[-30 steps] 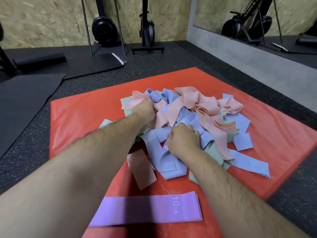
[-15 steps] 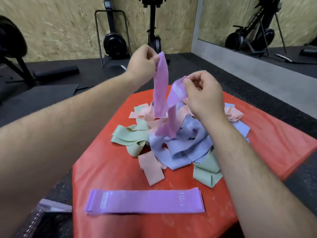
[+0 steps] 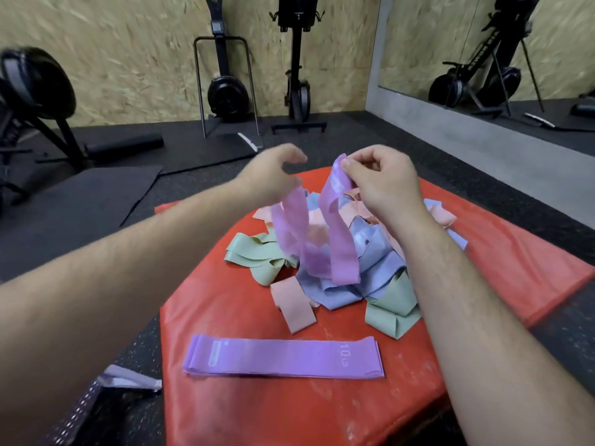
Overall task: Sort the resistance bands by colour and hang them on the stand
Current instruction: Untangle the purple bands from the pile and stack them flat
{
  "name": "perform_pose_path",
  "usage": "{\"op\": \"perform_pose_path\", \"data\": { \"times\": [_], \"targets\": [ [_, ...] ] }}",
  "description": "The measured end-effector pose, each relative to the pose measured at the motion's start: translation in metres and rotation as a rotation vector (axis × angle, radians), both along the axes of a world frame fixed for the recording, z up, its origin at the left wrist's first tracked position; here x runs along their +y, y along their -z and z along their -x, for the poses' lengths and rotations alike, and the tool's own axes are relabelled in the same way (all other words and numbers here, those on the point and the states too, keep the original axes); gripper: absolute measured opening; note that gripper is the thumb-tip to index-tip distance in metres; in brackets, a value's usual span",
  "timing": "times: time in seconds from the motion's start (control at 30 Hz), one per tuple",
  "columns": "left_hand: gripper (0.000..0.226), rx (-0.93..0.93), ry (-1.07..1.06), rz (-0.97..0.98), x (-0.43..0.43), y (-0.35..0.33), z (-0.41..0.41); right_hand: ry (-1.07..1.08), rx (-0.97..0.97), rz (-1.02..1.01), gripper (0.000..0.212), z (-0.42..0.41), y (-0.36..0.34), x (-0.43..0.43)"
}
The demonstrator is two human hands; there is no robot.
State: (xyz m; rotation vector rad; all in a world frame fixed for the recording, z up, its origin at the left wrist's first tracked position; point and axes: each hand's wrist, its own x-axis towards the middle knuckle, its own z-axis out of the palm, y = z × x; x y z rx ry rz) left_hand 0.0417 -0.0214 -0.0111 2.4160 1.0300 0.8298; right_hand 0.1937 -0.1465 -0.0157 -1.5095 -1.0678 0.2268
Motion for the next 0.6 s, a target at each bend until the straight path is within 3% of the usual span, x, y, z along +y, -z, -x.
{"op": "perform_pose_path", "data": {
  "times": [0.1,0.2,0.27,0.33,0.4,0.6],
  "targets": [
    [0.026,0.029,0.002,0.029,-0.025,0.018,0.012,-0.093,-0.022,0.063,0.009,0.007,0.004,0.001],
    [0.023,0.128,0.004,-0.072,-0.043,0.031,0.022,-0.164,-0.102,0.108,0.011,0.015,0.009,0.001],
    [0.028,-0.024,0.029,0.05,-0.052,0.035,0.027,-0.193,-0.134,0.123,0.012,0.018,0.012,0.001],
    [0.032,-0.283,0.096,0.312,-0.059,0.035,0.03,-0.216,-0.154,0.128,0.013,0.02,0.015,-0.001],
    [0.026,-0.404,0.147,0.441,-0.067,0.037,0.033,-0.245,-0.158,0.123,0.014,0.023,0.018,-0.003],
    [0.009,-0.559,0.064,0.356,-0.072,0.046,0.039,-0.295,-0.043,0.091,0.007,0.033,0.031,-0.004]
  ]
}}
